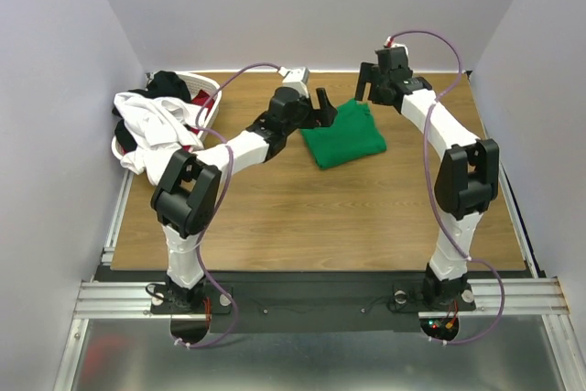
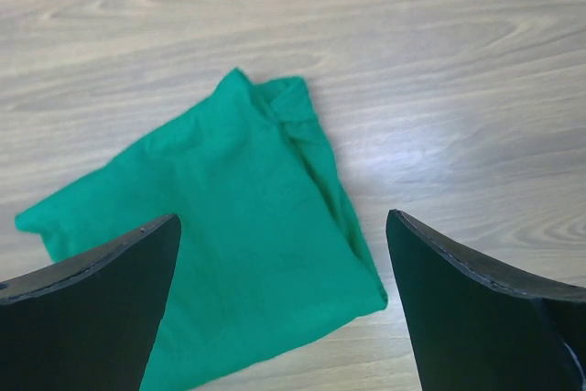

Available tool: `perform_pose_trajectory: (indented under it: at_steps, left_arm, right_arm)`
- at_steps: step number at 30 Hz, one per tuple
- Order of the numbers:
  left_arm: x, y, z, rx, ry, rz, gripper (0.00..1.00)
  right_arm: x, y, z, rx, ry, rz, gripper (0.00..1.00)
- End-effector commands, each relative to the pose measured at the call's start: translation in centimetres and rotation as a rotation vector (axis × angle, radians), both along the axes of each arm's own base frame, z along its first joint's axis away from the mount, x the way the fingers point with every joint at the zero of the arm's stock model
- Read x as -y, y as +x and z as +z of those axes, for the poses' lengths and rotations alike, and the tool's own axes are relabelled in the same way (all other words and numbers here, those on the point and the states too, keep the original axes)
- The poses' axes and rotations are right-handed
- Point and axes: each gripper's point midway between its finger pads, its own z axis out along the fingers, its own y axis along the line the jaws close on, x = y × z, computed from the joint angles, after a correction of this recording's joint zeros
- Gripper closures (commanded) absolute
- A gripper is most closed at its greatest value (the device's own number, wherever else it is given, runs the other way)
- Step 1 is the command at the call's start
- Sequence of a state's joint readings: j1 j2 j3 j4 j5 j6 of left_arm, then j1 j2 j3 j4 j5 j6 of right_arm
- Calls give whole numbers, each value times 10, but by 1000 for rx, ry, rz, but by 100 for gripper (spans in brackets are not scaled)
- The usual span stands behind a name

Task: Fold and stack the t-shirts
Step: Fold the tshirt, then neatly place the folded tshirt to the corner

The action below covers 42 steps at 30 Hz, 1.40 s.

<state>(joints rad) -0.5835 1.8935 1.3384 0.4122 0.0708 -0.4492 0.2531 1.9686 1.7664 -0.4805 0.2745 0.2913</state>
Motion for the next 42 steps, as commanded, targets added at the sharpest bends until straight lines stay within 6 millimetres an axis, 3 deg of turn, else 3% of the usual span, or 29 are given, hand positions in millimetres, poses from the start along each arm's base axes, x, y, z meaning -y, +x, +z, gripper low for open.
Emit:
perform_pose_trajectory:
  at_steps: [1,3,5,9,16,24,27,38,42]
  left_arm:
    - [26,-9,9,26,-2,-72,2]
    - [35,-10,8,26,-6,-95,2]
    - [37,-10,2,12,9,-93,2]
    - [27,-6,-28,-48,64,-48,1]
    - [23,-5,-57,-93,93,-59,1]
    - [17,7,-97,-151,142,-50,1]
    - [15,12,-105,-151,164,-52,1]
    - [26,14,-105,-141,143,-98,1]
    - [26,13,-107,-145,135,-96,1]
  right_arm:
    - [3,-2,-20,-43,101,71,0]
    - [12,0,-22,-44,142,84,0]
    - [8,-3,-28,-54,217,145,0]
    - [22,-3,-37,-58,303,210,0]
    - [44,-1,-59,-90,441,328,0]
    - [32,-7,-102,-174,559,439,0]
    - [28,-6,-106,-181,583,462,0]
    - [10,-13,-126,-230,630,504,0]
    - [-14,-18,-128,-247,622,548,0]
